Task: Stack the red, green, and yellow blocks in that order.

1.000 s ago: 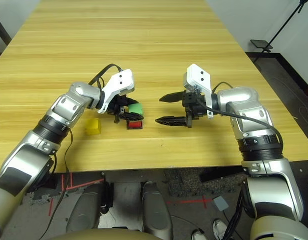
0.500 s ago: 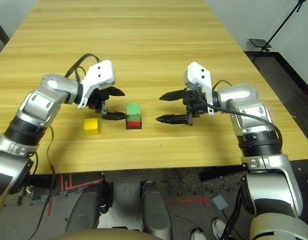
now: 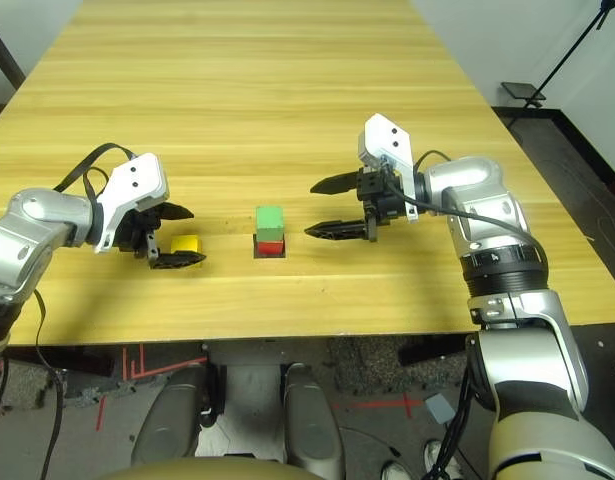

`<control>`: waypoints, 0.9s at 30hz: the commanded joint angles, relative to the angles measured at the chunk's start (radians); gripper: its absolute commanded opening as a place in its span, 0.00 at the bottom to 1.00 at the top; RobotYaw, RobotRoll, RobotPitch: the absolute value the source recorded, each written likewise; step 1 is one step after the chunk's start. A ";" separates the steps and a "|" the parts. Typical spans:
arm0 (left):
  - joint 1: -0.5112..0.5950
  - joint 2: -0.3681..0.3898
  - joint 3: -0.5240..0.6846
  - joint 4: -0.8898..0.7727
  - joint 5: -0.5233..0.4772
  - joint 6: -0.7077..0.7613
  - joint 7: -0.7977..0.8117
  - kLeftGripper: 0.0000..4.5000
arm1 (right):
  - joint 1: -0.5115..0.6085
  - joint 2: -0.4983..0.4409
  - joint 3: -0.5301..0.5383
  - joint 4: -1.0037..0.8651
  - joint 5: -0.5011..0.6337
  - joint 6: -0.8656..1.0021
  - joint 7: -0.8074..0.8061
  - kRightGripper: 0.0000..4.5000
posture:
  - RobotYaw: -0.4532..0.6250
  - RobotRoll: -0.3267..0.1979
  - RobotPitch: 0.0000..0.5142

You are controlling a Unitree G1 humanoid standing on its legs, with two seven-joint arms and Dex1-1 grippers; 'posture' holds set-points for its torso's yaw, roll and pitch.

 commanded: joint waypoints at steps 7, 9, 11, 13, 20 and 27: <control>0.029 0.011 -0.064 0.062 0.036 -0.063 -0.044 1.00 | 0.001 0.000 0.000 -0.022 0.004 0.011 0.004 1.00 | 0.69 0.52 0.22; 0.035 0.013 -0.072 0.077 0.048 -0.080 -0.049 1.00 | 0.004 0.000 -0.001 -0.026 0.006 0.012 0.004 1.00 | 0.68 0.52 0.22; 0.039 0.010 -0.074 0.097 0.055 -0.095 -0.050 0.91 | 0.006 -0.001 -0.002 -0.030 0.007 0.015 0.003 1.00 | 0.68 0.52 0.22; 0.039 0.007 -0.073 0.104 0.053 -0.089 -0.052 0.79 | 0.009 -0.002 -0.004 -0.032 0.007 0.016 0.003 1.00 | 0.68 0.52 0.21; -0.030 -0.004 -0.047 0.037 0.020 0.019 -0.047 0.44 | 0.016 -0.009 -0.009 -0.036 0.007 0.017 0.001 1.00 | 0.69 0.54 0.21; -0.239 -0.029 -0.048 -0.087 -0.054 0.234 -0.060 0.44 | 0.044 -0.025 -0.011 -0.047 0.017 0.001 0.033 1.00 | 0.69 0.59 0.20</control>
